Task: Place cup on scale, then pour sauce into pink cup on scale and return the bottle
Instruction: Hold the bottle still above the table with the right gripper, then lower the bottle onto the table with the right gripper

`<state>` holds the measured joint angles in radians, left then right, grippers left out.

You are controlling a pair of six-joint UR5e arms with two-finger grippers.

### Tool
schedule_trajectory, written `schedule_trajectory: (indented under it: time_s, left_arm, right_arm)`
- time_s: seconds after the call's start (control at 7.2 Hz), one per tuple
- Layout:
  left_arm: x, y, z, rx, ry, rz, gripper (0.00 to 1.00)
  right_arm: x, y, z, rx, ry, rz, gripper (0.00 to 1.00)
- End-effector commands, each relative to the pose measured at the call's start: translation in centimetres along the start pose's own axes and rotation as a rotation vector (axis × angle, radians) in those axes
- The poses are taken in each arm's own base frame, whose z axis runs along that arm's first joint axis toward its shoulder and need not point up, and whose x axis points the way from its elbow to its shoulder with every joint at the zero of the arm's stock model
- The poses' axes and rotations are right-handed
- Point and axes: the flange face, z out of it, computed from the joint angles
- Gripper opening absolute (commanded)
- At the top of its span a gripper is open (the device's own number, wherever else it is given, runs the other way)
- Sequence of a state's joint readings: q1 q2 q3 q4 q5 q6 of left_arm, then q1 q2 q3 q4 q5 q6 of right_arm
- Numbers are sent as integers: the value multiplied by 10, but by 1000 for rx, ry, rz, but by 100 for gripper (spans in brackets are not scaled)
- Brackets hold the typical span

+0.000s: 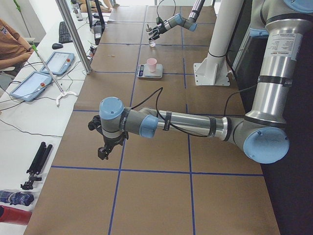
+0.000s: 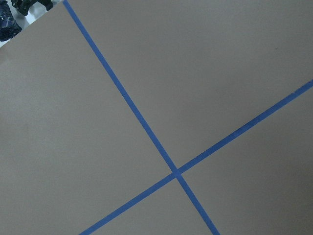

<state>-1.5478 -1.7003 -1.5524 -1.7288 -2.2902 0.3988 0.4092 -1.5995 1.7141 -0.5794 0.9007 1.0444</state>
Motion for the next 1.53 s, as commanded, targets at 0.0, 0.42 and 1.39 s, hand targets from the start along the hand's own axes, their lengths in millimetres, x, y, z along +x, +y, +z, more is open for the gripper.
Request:
schedule_trajectory:
  time_s: [0.0, 0.42, 1.39]
  left_arm:
    - [0, 0, 0, 1, 0, 1, 100]
    - [1, -1, -3, 5, -2, 4, 100]
    - [3, -3, -7, 12, -6, 11, 100]
  right_arm:
    - [-1, -1, 0, 0, -1, 6, 100]
    - [1, -5, -6, 5, -8, 13, 100]
    - [8, -8, -43, -15, -45, 9, 100]
